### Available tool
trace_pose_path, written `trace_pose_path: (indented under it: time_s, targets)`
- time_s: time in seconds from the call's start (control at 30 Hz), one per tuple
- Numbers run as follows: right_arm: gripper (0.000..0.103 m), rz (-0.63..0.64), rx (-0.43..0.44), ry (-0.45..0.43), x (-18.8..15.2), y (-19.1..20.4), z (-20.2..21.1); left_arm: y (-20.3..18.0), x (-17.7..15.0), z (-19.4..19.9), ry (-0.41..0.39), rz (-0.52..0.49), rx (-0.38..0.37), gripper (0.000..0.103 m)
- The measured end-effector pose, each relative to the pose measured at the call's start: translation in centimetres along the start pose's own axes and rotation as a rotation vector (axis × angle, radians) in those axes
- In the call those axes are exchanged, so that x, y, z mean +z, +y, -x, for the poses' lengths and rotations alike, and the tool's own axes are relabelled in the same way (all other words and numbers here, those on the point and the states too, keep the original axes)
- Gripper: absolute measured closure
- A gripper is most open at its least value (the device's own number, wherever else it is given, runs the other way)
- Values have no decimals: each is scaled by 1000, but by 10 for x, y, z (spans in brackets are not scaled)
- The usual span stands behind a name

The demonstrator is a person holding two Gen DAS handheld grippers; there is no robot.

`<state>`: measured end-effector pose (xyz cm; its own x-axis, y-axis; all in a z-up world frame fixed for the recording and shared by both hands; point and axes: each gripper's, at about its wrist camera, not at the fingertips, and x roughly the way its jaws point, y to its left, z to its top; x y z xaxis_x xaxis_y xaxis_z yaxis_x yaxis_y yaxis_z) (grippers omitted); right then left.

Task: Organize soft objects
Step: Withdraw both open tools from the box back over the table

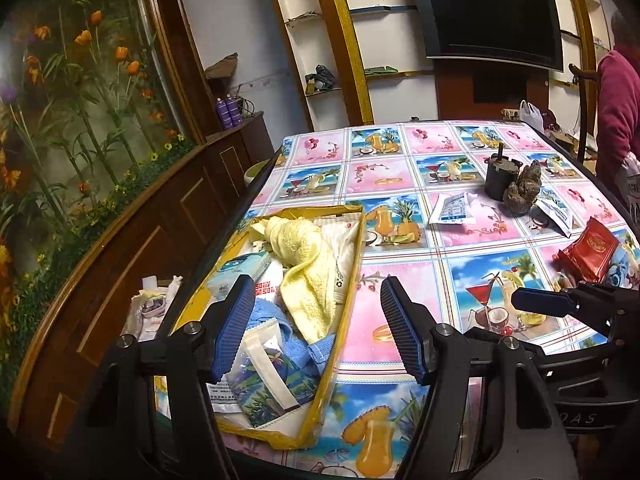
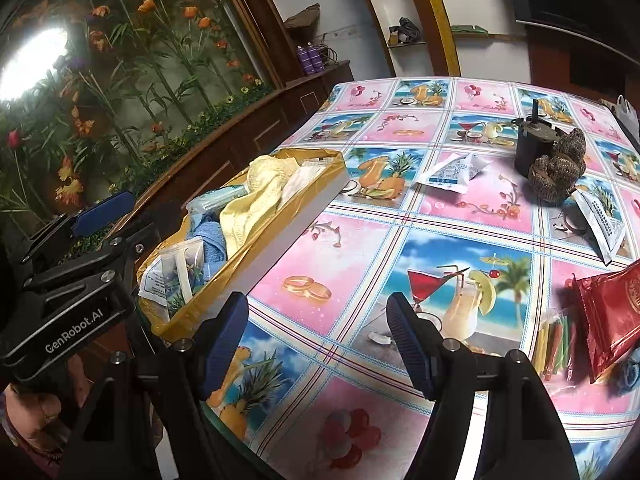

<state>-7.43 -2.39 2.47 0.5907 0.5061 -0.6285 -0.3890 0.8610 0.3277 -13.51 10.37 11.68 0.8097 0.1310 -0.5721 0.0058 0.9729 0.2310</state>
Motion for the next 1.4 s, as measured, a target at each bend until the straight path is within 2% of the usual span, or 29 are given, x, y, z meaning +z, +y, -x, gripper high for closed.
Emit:
trace_pose_path:
  time_s: [0.63,1.13,1.4]
  targets:
    - [31,-50,-13,32,-1,-15,-10,-17,-6,-33,77,-31,-44,37]
    - [31,-109,-54,32,3,-42,-9,-33,-10,-57,123,-47,-94,37]
    - [31,-147,-102,-10,14,-66,6,-54,-10,-79,176,-59,-177,37]
